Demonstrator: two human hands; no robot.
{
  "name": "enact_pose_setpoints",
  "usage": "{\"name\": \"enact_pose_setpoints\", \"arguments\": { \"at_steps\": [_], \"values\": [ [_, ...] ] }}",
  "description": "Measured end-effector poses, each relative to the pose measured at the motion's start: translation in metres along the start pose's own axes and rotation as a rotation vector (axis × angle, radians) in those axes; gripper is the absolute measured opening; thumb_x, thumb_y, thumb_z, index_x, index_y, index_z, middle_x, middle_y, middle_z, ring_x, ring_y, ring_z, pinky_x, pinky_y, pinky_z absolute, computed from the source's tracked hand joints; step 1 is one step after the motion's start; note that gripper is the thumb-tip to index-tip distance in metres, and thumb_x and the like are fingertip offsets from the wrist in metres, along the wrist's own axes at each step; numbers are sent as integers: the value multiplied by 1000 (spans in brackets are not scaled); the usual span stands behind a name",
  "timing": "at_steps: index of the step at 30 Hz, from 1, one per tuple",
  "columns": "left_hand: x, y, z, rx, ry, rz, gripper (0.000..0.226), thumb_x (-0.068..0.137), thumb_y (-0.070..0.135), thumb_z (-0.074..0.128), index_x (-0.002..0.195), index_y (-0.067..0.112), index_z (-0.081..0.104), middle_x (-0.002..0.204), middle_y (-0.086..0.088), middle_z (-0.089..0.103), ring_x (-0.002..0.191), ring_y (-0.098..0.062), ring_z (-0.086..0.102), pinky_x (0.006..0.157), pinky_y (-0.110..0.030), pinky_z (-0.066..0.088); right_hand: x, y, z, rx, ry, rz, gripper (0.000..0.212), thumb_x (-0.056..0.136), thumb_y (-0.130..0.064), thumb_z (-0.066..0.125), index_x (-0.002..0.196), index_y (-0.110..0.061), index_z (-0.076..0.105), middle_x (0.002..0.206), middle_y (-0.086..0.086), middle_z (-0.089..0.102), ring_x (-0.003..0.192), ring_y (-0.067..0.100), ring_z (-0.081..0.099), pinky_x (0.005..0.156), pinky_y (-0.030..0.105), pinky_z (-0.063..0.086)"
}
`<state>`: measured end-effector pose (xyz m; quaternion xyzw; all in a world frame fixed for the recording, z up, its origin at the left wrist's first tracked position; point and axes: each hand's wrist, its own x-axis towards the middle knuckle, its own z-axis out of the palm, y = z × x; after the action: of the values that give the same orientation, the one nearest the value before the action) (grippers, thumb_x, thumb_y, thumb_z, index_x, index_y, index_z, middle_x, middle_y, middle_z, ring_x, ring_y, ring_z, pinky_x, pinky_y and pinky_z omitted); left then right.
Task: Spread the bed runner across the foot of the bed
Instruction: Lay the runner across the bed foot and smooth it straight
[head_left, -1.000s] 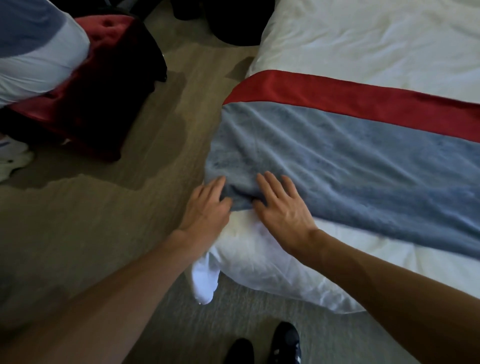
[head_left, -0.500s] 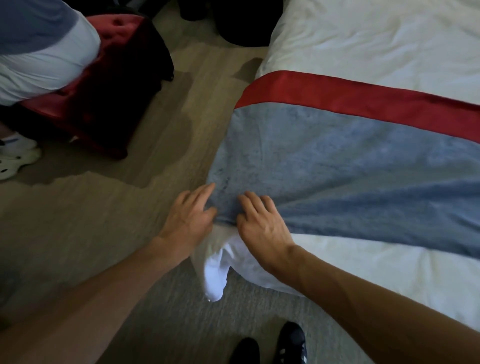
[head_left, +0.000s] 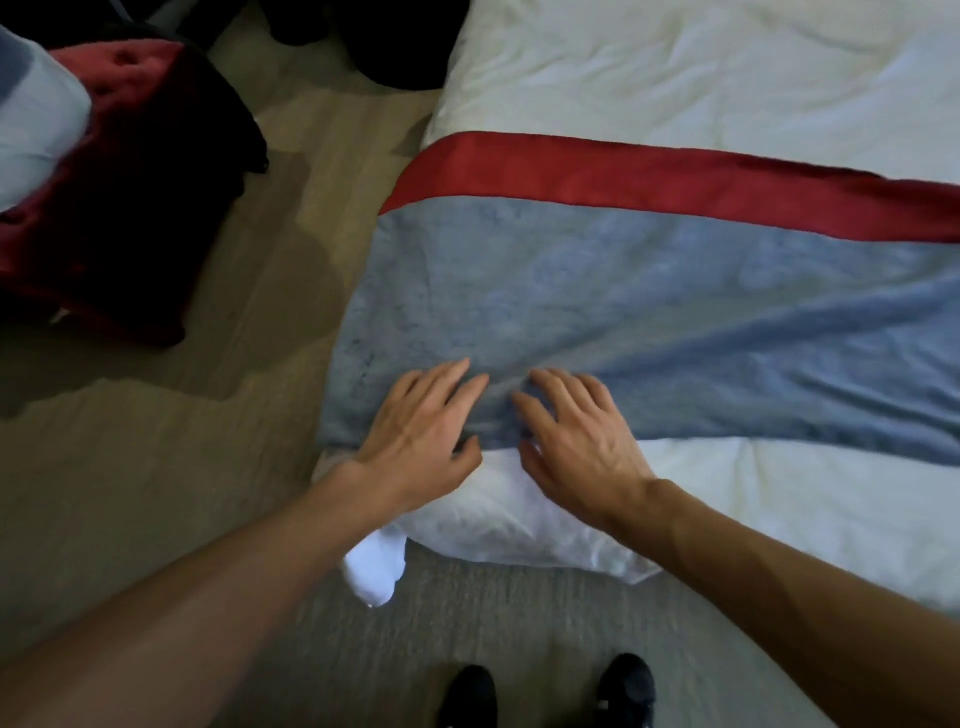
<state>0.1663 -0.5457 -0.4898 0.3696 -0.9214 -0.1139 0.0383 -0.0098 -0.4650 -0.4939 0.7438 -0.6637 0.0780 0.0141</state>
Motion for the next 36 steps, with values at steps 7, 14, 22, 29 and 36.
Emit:
{"name": "enact_pose_setpoints", "arguments": {
  "at_steps": [7, 14, 22, 29, 36],
  "values": [
    [43, 92, 25, 32, 10, 161, 58, 74, 21, 68, 129, 7, 56, 136, -24, 48, 124, -35, 50, 102, -47, 38, -78, 110, -13, -81, -48, 208, 50, 56, -6, 73, 105, -3, 64, 116, 24, 59, 107, 39, 58, 91, 46, 45],
    [90, 188, 53, 121, -60, 192, 59, 86, 27, 53, 142, 17, 39, 154, -18, 24, 142, -31, 22, 112, -48, 18, -151, 215, -29, -149, -109, 303, 58, 55, -6, 74, 112, -4, 62, 115, 24, 59, 107, 40, 58, 90, 48, 45],
    [138, 300, 81, 117, -84, 146, 49, 81, 25, 65, 127, 12, 56, 139, -17, 47, 131, -31, 41, 103, -44, 32, -194, 289, -50, -145, -224, 290, 57, 62, -3, 68, 117, -8, 55, 116, 18, 55, 100, 38, 56, 87, 43, 43],
    [164, 354, 105, 174, -120, 55, 45, 92, 17, 45, 137, 21, 42, 147, -9, 34, 135, -24, 31, 105, -37, 25, -211, 327, -57, -159, -349, 321, 39, 71, -5, 71, 106, -13, 54, 108, 7, 52, 96, 26, 52, 84, 34, 40],
    [157, 357, 107, 225, -175, 57, 46, 93, 9, 45, 137, 20, 43, 149, -12, 31, 137, -27, 28, 106, -39, 26, -219, 330, -56, -109, -315, 314, 27, 72, 4, 63, 93, -12, 58, 96, 5, 53, 85, 24, 51, 73, 31, 38]
  ]
}}
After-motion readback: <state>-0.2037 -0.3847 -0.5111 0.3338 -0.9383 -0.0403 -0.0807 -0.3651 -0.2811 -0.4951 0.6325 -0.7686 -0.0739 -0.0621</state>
